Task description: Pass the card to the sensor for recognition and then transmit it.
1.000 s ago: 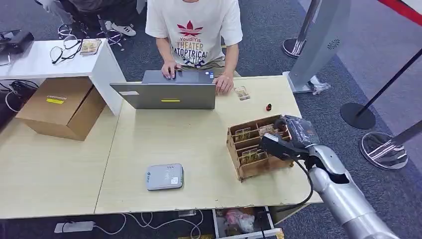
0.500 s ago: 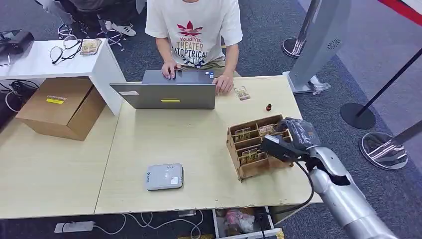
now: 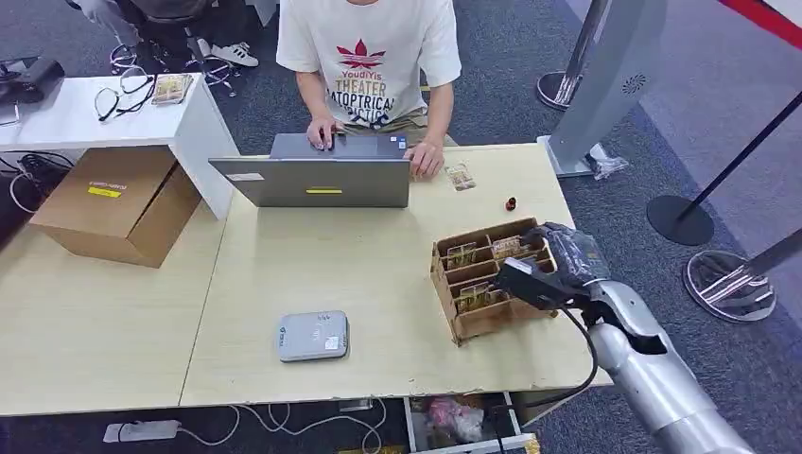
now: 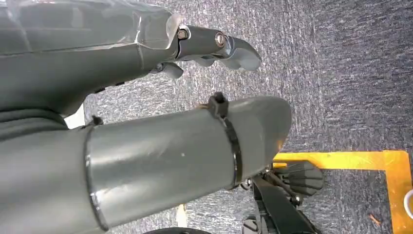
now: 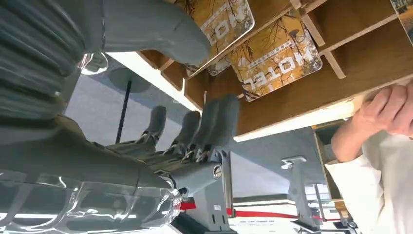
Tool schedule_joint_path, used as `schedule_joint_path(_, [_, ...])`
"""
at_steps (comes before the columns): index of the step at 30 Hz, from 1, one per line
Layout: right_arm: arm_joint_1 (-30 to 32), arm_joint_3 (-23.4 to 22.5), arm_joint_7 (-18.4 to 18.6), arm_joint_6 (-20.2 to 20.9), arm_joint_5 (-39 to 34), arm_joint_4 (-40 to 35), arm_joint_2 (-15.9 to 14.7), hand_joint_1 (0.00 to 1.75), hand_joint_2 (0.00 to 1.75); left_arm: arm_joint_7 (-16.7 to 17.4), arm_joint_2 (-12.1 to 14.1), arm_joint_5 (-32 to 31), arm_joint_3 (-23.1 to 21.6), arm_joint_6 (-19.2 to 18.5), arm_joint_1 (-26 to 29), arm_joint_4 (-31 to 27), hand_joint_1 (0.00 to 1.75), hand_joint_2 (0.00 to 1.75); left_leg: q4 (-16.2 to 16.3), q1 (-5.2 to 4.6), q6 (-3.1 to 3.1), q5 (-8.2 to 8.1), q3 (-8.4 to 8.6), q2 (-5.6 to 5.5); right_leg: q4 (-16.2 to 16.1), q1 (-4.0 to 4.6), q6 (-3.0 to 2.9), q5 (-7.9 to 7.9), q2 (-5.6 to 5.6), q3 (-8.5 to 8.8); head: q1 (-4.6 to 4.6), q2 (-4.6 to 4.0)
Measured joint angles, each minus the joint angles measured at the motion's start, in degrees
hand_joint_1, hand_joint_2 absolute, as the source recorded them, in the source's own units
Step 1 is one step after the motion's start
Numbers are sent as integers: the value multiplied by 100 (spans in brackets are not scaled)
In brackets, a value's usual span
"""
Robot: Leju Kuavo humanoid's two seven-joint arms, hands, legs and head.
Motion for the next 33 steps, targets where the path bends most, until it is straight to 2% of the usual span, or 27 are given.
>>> schedule_joint_path(1, [-1, 0, 0, 4, 0, 7, 0, 96, 175, 0, 0, 0, 0, 0, 0, 0, 0, 0, 0, 0, 0, 0, 0, 0, 0, 0, 0, 0, 0, 0, 0, 0])
schedule_joint_path(2, [-1, 2, -2, 17, 0, 9, 0, 99, 175, 0, 0, 0, 0, 0, 0, 0, 0, 0, 0, 0, 0, 0, -1, 0, 0, 0, 0, 0, 0, 0, 0, 0])
schedule_joint_path(3, [-3, 2, 0, 22, 0, 11, 0, 91, 175, 0, 0, 0, 0, 0, 0, 0, 0, 0, 0, 0, 0, 0, -1, 0, 0, 0, 0, 0, 0, 0, 0, 0])
schedule_joint_path(4, [-6, 7, -2, 35, 0, 15, 0, 93, 175, 0, 0, 0, 0, 0, 0, 0, 0, 0, 0, 0, 0, 0, -1, 0, 0, 0, 0, 0, 0, 0, -2, 0])
schedule_joint_path(5, [-9, 9, -2, 53, 0, 22, 0, 86, 175, 0, 0, 0, 0, 0, 0, 0, 0, 0, 0, 0, 0, 0, -1, 0, 0, 0, 0, 0, 0, 0, 2, 0])
schedule_joint_path(7, [-18, 11, -4, 59, 0, 33, 0, 96, 175, 0, 0, 0, 0, 0, 1, 0, 0, 0, 0, 0, 0, 0, -1, 0, 0, 0, 0, 0, -1, 0, 0, 0])
schedule_joint_path(8, [-24, 15, -9, 61, 0, 44, 0, 87, 175, 0, 0, 0, 0, 0, 0, 0, 0, 0, 0, 0, 0, 0, -1, 0, 0, 0, 0, 0, -1, 0, 0, 0])
schedule_joint_path(13, [-27, 42, -15, 66, -2, 72, 0, 86, 175, 0, 2, 0, 0, 2, 0, 0, 0, 0, 0, 0, 0, 0, -1, 0, 0, 0, 0, 0, -1, 0, -2, 0])
schedule_joint_path(18, [-20, 61, -17, 61, -48, 107, 0, 91, 175, 0, 7, 0, 0, 2, 1, 0, 0, 0, 0, 0, 0, 0, 0, 0, 0, 0, 0, 0, -1, 0, 0, 0])
schedule_joint_path(22, [-3, 61, -17, 59, -74, 107, 0, 84, 175, 0, 7, -11, 0, 2, 1, 0, 0, 0, 0, 0, 0, 0, 0, 0, 0, 0, 0, 0, 0, 0, 0, 0])
schedule_joint_path(25, [24, 61, -15, 59, -98, 107, 0, 86, 175, 0, 9, -22, 0, 2, 1, 0, 0, 0, 0, 0, 0, 0, 0, 0, 0, 0, 0, 0, 0, 0, 0, 0])
schedule_joint_path(30, [49, 70, 0, 66, -101, 107, 0, 101, 175, 0, 11, -11, 2, 7, 1, 0, 0, 0, 0, 0, 0, 0, 0, 0, 0, 0, 0, 0, 0, 0, 0, 0])
schedule_joint_path(32, [49, 79, 9, 68, -101, 107, 0, 98, 175, 0, 13, -9, 4, 7, 1, 0, 0, 0, 0, 0, 0, 0, 0, 0, 0, 0, 0, 0, 0, 0, 0, 0])
schedule_joint_path(33, [49, 83, 11, 68, -101, 107, 0, 105, 175, 0, 15, -9, 4, 7, 1, 0, 0, 0, 0, 0, 0, 0, 0, 0, 0, 0, 0, 0, 0, 0, 0, 0])
